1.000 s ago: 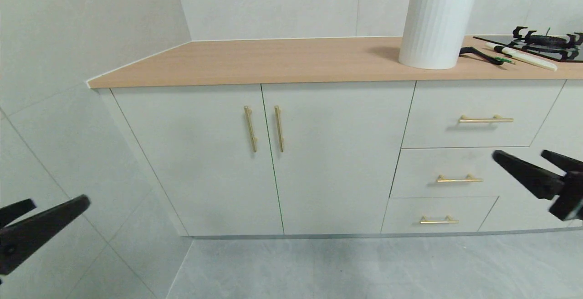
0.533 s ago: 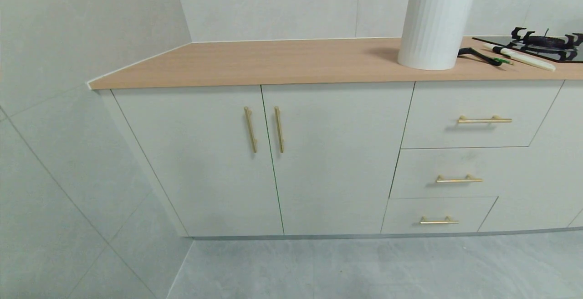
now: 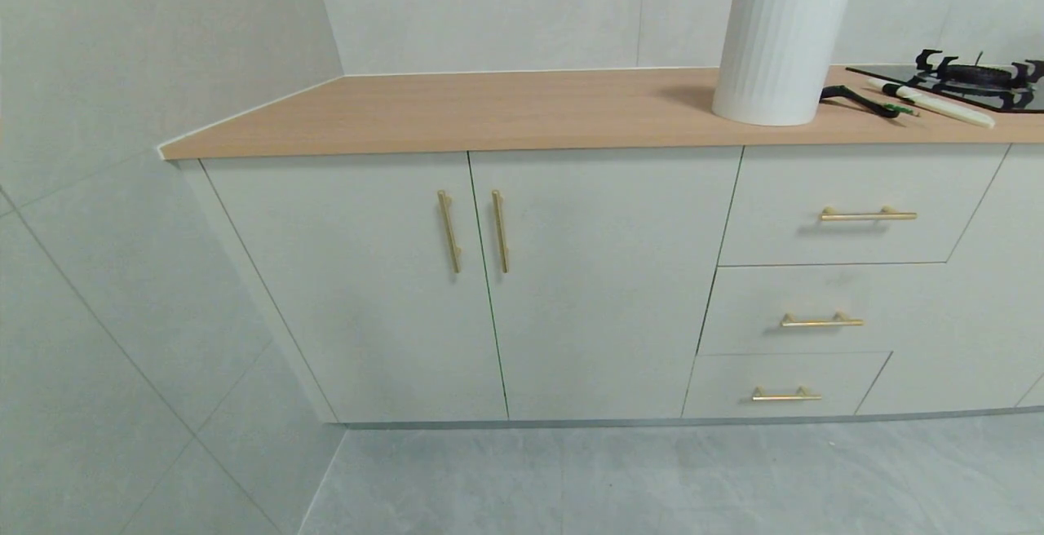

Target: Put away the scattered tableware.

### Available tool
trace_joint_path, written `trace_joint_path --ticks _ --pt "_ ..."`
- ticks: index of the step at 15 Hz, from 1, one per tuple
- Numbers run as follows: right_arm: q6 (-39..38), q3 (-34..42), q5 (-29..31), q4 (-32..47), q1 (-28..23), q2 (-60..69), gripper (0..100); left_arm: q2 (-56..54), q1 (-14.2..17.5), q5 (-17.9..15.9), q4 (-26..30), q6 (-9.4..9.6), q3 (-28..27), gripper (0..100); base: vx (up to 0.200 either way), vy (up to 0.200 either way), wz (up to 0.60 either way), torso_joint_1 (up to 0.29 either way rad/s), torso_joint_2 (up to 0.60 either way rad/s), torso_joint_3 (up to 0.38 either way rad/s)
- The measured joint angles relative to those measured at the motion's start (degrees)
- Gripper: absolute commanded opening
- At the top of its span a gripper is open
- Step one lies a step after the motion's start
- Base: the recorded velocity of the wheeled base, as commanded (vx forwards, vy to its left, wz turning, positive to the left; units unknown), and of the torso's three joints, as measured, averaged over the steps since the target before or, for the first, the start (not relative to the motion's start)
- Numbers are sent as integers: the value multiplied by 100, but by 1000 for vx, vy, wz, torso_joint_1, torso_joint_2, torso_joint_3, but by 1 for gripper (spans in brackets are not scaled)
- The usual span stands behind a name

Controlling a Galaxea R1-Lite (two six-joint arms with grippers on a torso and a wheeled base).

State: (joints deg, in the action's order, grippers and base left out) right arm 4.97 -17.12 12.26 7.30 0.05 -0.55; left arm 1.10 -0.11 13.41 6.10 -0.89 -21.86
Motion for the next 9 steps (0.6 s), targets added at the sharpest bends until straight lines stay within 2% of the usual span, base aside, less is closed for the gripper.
trace_joint_path --ticks 3,4,6,9 --pt "-110 1056 -436 -863 -5 55 100 -94 21 -74 6 43 618 100 0 0 0 0 0 0" --pt "-121 1357 -881 -1115 -5 62 100 -102 21 -182 -30 46 891 100 0 0 0 0 0 0" --pt "-117 1615 -1264 -984 -10 71 100 -110 27 -312 -176 49 1351 100 0 0 0 0 0 0" --pt "-101 1681 -1306 -897 -5 71 100 -112 22 -427 -735 45 1969 100 0 0 0 0 0 0"
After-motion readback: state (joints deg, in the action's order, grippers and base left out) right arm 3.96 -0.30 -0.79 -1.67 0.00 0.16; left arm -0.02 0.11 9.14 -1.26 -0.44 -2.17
